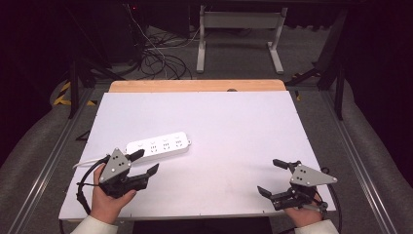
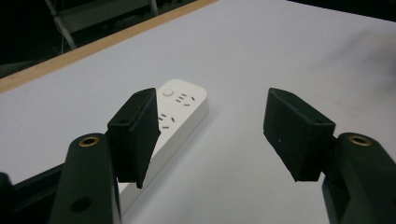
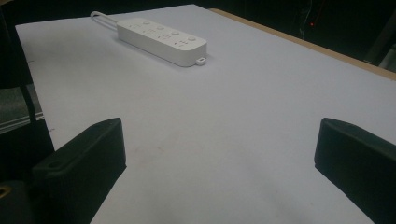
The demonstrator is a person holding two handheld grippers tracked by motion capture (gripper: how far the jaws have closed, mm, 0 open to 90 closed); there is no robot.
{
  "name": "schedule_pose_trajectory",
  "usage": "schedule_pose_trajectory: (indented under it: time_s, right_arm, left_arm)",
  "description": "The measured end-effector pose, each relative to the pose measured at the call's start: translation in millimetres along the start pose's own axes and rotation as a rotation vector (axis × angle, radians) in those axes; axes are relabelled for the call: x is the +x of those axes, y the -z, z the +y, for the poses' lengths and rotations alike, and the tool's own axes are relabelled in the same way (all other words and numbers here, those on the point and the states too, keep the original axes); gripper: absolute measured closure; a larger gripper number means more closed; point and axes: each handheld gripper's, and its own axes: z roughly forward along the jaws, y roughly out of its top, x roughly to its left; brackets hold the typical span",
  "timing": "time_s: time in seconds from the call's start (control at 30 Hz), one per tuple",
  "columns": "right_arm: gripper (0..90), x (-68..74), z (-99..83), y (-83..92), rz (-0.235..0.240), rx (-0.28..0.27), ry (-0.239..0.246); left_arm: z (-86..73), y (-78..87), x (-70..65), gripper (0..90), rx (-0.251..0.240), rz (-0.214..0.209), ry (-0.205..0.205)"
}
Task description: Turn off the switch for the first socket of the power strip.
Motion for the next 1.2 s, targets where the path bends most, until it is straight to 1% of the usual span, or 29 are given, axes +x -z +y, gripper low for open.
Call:
schedule_pose_trajectory:
  time_s: [0.03,0.1,0.27,0.37,0.43,0.57,0.7,0.77,0.8,0.9,0.97,1.07,1.1,1.13,1.17,1.2]
  right_arm:
    - [2.4,-0.1,-0.2,0.1,0.000,0.003,-0.002]
    - [2.3,-0.3,-0.4,-0.1,-0.002,0.002,-0.006]
    - [2.4,-0.2,-0.5,0.2,-0.005,0.002,-0.007]
    - [2.3,-0.5,-0.8,0.4,-0.003,0.001,-0.006]
    - [2.3,-0.5,-0.8,0.5,-0.004,0.000,-0.006]
    - [2.3,-0.6,-1.0,0.4,-0.002,-0.003,-0.009]
    - [2.3,-0.6,-1.0,0.4,-0.001,-0.004,-0.008]
    - [2.3,-0.8,-1.1,0.3,0.000,-0.005,-0.009]
    - [2.3,-0.9,-1.1,0.2,0.000,-0.004,-0.008]
    - [2.3,-0.8,-1.2,-0.2,0.000,-0.003,-0.009]
    - [2.3,-1.1,-1.3,-0.3,0.002,-0.003,-0.008]
    - [2.3,-1.2,-1.5,-0.7,0.005,0.002,-0.010]
    - [2.3,-0.9,-1.4,-0.8,0.007,0.001,-0.011]
    - [2.3,-0.9,-1.4,-0.8,0.007,0.001,-0.011]
    - [2.3,-1.0,-1.5,-0.8,0.007,0.002,-0.013]
    - [2.3,-1.0,-1.5,-0.8,0.007,0.002,-0.013]
  left_arm:
    - [1.0,-0.2,0.6,36.6,-0.002,-0.003,0.005]
    - [4.6,-0.1,3.8,36.9,-0.002,0.001,-0.003]
    - [13.2,-0.9,11.0,36.9,0.003,-0.001,-0.008]
    - [17.8,-1.6,13.8,39.1,0.010,0.003,-0.017]
    - [20.6,-1.6,15.5,39.3,0.012,0.013,-0.028]
    - [25.4,-3.7,18.8,40.2,0.015,0.024,-0.032]
    - [27.9,-9.2,25.7,41.5,0.036,0.039,-0.051]
    - [28.0,-11.1,29.8,43.6,0.041,0.025,-0.043]
    - [28.0,-12.2,30.7,44.2,0.044,0.025,-0.039]
    - [28.1,-15.4,31.6,45.3,0.051,0.020,-0.043]
    - [28.2,-17.5,32.6,46.2,0.052,0.014,-0.028]
    - [28.5,-20.2,36.4,53.2,0.060,0.006,-0.001]
    - [28.6,-21.0,37.6,61.9,0.063,-0.001,0.008]
    - [28.7,-22.0,38.4,61.9,0.068,-0.005,0.017]
    - [28.9,-23.1,39.3,71.2,0.076,-0.010,0.027]
    - [29.2,-24.2,40.7,71.2,0.089,-0.016,0.031]
